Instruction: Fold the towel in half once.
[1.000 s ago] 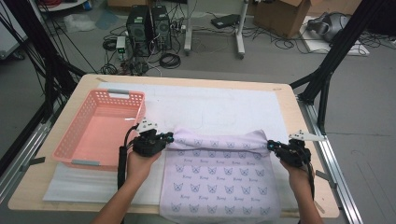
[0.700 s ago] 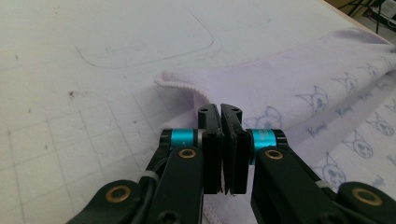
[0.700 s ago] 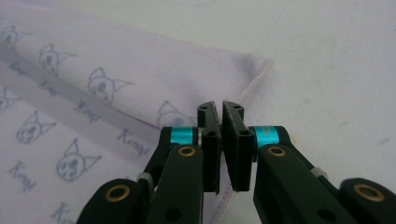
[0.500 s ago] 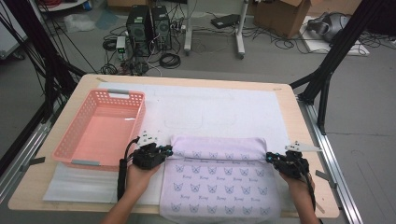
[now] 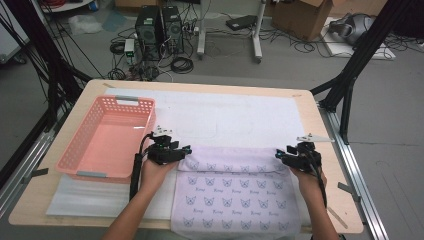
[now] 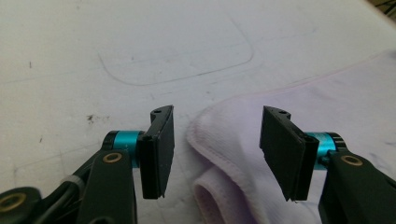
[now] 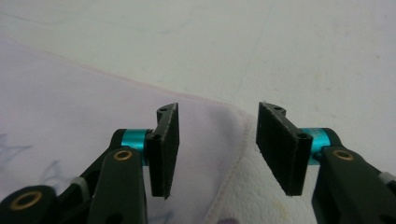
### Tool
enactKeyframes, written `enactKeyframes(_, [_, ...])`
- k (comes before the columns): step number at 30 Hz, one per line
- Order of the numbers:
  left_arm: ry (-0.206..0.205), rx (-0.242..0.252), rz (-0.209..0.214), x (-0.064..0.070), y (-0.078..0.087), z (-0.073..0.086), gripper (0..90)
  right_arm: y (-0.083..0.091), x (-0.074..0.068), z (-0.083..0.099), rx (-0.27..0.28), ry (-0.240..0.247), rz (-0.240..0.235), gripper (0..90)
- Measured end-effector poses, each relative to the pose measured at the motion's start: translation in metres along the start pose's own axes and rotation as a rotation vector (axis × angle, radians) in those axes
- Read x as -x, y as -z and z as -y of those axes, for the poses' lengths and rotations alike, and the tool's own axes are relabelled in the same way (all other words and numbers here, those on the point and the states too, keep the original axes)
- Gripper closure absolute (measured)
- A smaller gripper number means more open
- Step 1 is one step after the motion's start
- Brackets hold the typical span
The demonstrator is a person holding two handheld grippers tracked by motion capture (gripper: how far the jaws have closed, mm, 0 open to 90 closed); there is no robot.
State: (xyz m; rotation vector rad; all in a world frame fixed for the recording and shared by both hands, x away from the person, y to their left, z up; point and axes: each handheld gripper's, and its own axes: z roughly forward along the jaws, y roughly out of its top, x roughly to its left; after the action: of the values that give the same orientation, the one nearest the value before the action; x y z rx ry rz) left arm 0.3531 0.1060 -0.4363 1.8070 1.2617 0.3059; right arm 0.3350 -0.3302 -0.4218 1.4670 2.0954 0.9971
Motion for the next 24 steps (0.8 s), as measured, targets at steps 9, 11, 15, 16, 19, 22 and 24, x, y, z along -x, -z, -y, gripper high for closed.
enactKeyframes(9, [-0.044, -0.037, 0.014, 0.001, -0.016, 0.005, 77.8, -0.023, 0.006, -0.003, -0.113, 0.012, 0.034, 76.7])
enactKeyframes(11, [-0.057, -0.022, 0.015, 0.004, -0.015, 0.004, 84.8, -0.02, 0.004, -0.003, -0.111, 0.045, 0.031, 83.8])
enactKeyframes(15, [-0.06, 0.035, 0.043, 0.006, 0.0, 0.0, 85.7, -0.007, 0.002, -0.002, -0.033, 0.059, 0.024, 84.4])
enactKeyframes(16, [-0.06, 0.052, 0.056, 0.007, 0.006, -0.001, 85.6, -0.004, 0.002, -0.002, -0.014, 0.056, 0.016, 84.4])
enactKeyframes(19, [-0.074, 0.093, 0.084, 0.01, 0.021, -0.002, 85.6, 0.01, 0.0, 0.003, 0.036, 0.067, 0.003, 84.1])
enactKeyframes(22, [-0.075, 0.121, 0.111, 0.013, 0.031, 0.0, 85.3, 0.025, -0.002, 0.01, 0.098, 0.065, -0.011, 83.9])
enactKeyframes(24, [-0.073, 0.119, 0.136, 0.014, 0.037, 0.003, 85.1, 0.034, -0.002, 0.016, 0.129, 0.064, -0.019, 83.9])
